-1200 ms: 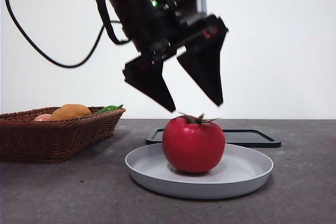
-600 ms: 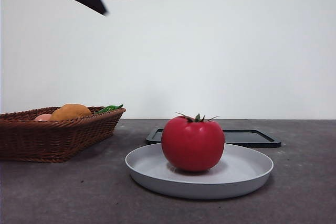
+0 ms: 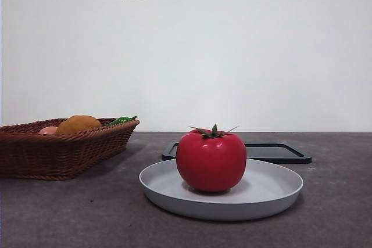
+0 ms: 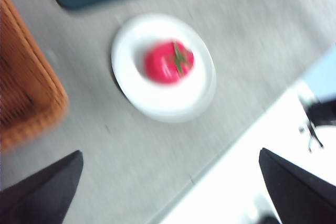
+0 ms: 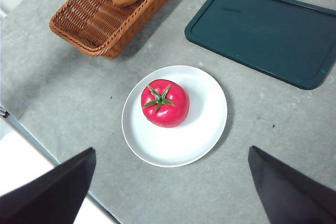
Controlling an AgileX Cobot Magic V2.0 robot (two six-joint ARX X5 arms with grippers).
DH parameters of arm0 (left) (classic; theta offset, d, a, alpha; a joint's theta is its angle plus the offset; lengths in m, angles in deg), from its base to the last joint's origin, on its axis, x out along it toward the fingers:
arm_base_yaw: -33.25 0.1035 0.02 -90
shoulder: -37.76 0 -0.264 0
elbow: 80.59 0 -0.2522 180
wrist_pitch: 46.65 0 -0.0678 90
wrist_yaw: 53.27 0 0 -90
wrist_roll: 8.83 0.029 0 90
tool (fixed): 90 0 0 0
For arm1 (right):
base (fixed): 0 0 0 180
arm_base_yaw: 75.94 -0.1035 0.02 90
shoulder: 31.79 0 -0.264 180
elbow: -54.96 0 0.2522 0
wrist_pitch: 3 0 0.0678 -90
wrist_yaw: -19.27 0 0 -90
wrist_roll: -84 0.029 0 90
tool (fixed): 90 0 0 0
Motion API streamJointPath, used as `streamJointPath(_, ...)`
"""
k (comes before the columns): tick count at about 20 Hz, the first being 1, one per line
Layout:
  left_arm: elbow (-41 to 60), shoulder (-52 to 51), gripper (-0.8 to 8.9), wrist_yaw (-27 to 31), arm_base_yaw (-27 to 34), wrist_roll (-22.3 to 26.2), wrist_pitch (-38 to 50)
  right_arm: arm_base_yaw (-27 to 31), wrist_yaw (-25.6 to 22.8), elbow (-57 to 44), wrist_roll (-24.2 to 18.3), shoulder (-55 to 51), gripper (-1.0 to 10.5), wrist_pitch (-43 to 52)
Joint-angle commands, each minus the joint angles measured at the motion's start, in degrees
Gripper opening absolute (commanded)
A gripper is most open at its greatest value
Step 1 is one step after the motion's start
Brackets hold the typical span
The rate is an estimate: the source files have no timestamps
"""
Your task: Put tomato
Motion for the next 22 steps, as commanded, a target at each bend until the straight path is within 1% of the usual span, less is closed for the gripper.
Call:
streamJointPath(1, -0.76, -0.11, 5.61, -0.48, -1.2, 1.73, -0.61, -0.22, -0.02, 1.31, -0.48, 1.05, 4.6, 0.5)
streamJointPath(8, -0.76, -0.81, 5.61, -0.48, -1.36, 2.23, -0.72, -0.44, 0.04, 1.31, -0.44, 2.67, 4.6, 0.61)
streamJointPath(11, -0.76, -0.81, 5.61, -0.48, -1.36, 2.23, -0.48, -2.43, 0.17, 1.31, -0.39, 5.44, 4.6, 1.4)
streamJointPath(14, -0.76, -0.81, 5.61, -0.48, -1.36, 2.19, -0.02, -5.53, 0.07, 1.31, -0.42, 10.12, 4.7, 4.22)
streamJointPath(17, -0.76, -0.81, 5.61, -0.48, -1.36, 2.19, 0.22, -8.63, 0.0, 1.31, -0.42, 16.02, 5.0, 7.89)
streamJointPath(22, -0.76, -0.81, 5.61, -0.48, -1.36, 2.19, 0.59, -12.48, -0.92, 1.31, -0.46, 26.29, 5.0, 14.34)
